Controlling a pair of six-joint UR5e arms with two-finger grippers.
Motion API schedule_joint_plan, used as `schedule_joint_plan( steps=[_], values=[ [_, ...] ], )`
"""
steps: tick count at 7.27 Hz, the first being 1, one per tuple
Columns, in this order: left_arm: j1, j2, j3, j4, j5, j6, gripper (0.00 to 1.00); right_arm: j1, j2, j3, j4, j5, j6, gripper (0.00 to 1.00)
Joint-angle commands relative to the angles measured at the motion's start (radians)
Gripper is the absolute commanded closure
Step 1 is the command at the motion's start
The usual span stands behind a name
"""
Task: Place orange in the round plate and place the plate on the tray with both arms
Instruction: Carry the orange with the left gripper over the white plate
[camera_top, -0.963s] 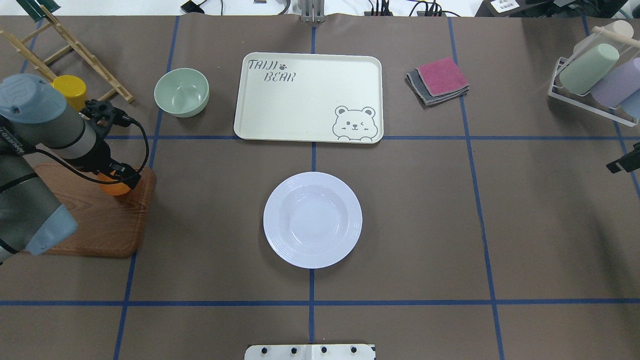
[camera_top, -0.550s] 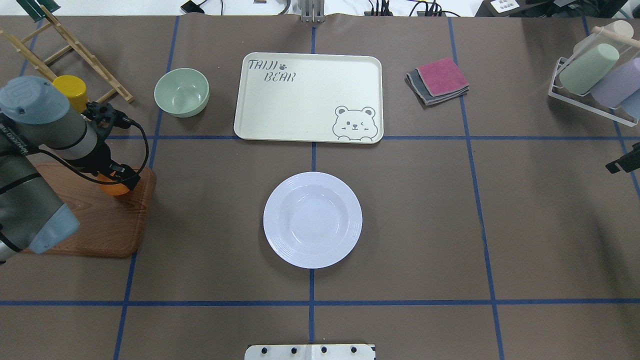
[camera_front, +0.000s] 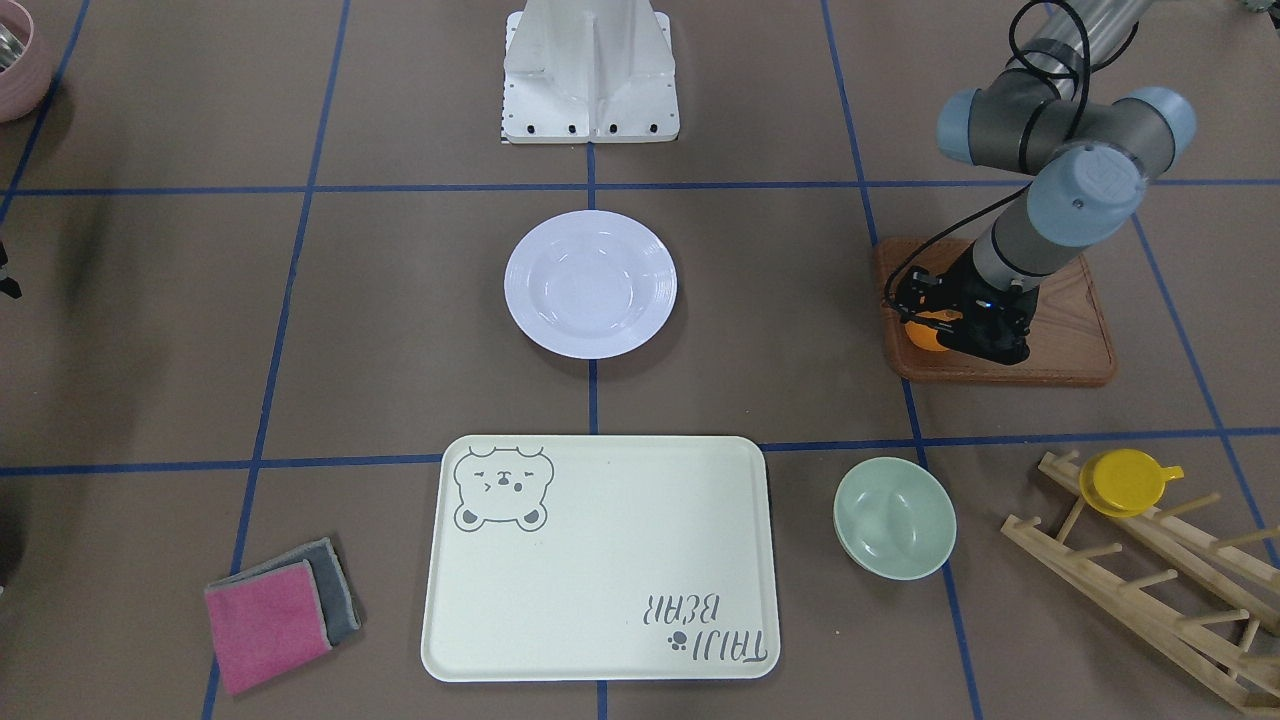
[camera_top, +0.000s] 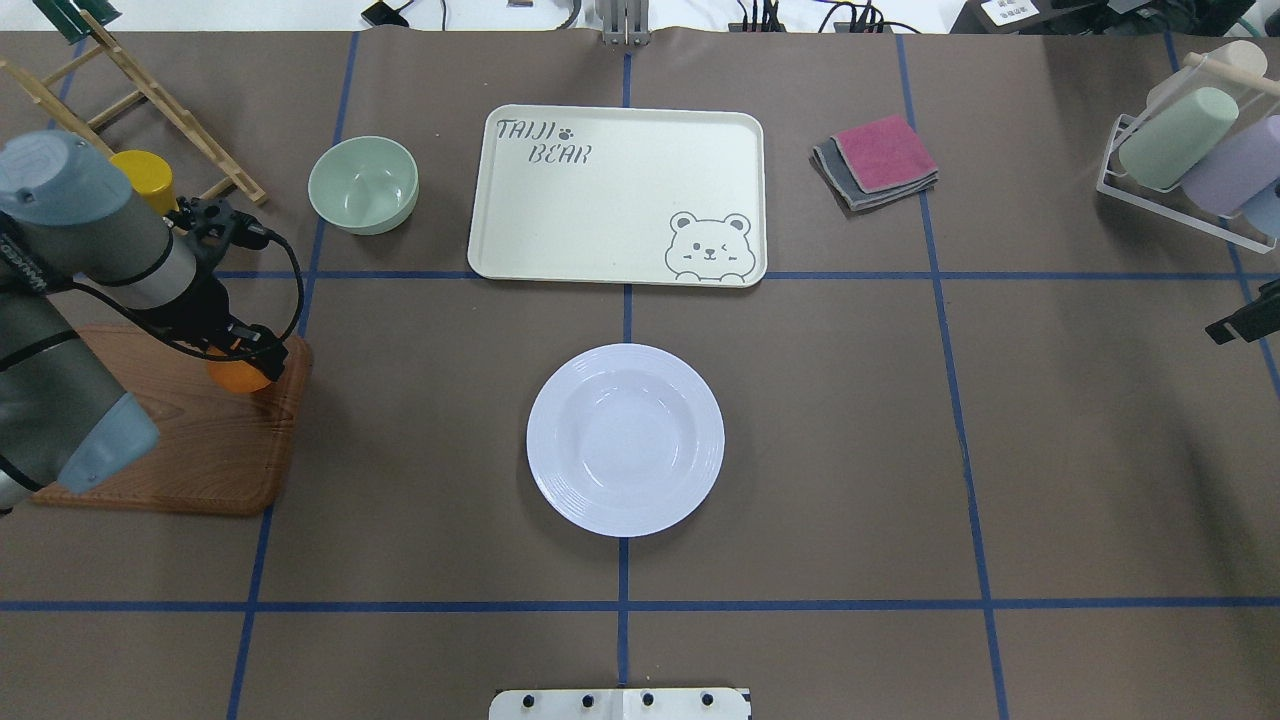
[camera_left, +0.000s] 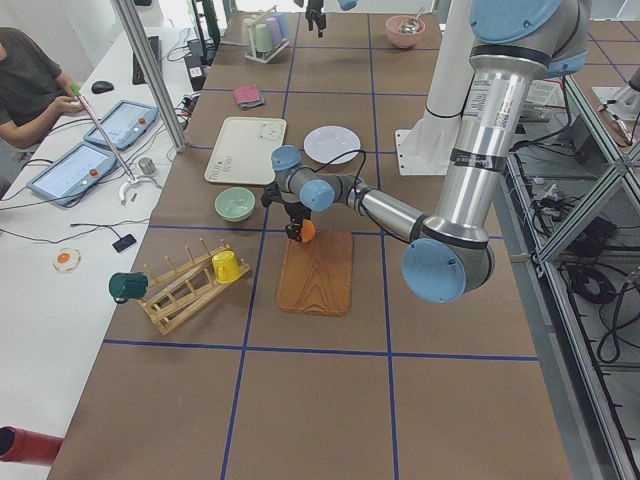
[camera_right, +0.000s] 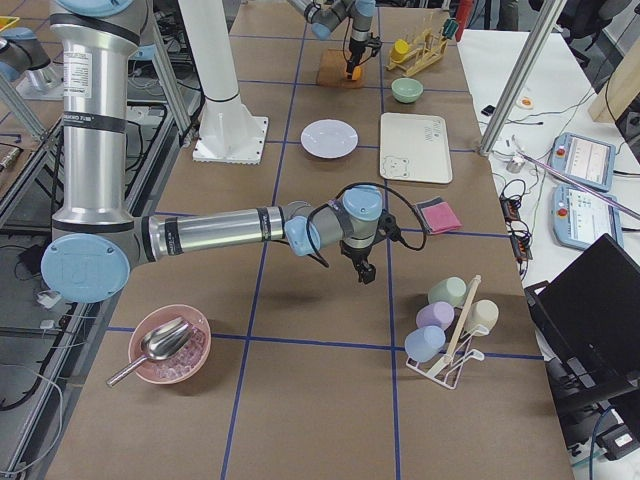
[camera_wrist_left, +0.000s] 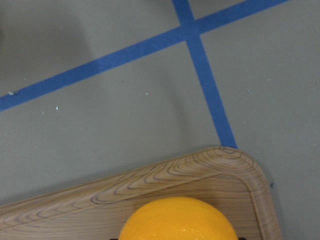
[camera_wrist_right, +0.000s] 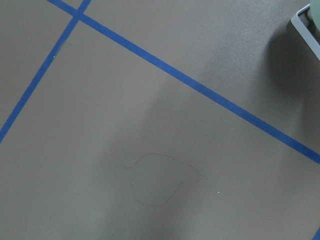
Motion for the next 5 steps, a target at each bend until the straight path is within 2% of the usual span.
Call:
schedule_joint_plan(
  steps=[1, 2, 3, 4, 5],
  values=[
    [-0.019, -0.116, -0.035, 0.030, -0.043, -0.138, 1.00, 0.000, 0.002, 0.001, 0.000, 0.002, 0.000, 0.00],
    [0.013, -0.189, -0.039, 0.030, -0.034, -0.253, 1.00, 0.000, 0.003, 0.000, 0.000, 0.000, 0.000, 0.00],
    [0.084, -0.251, -0.037, 0.030, 0.016, -0.371, 1.00, -0.003, 0.008, 0.000, 0.000, 0.000, 0.000, 0.00],
    [0.205, -0.338, -0.031, 0.045, 0.123, -0.474, 1.00, -0.005, 0.008, 0.001, 0.000, 0.002, 0.000, 0.00],
    [0.269, -0.409, -0.022, 0.109, 0.179, -0.511, 1.00, -0.006, 0.008, 0.000, 0.000, 0.002, 0.002, 0.00]
  ],
)
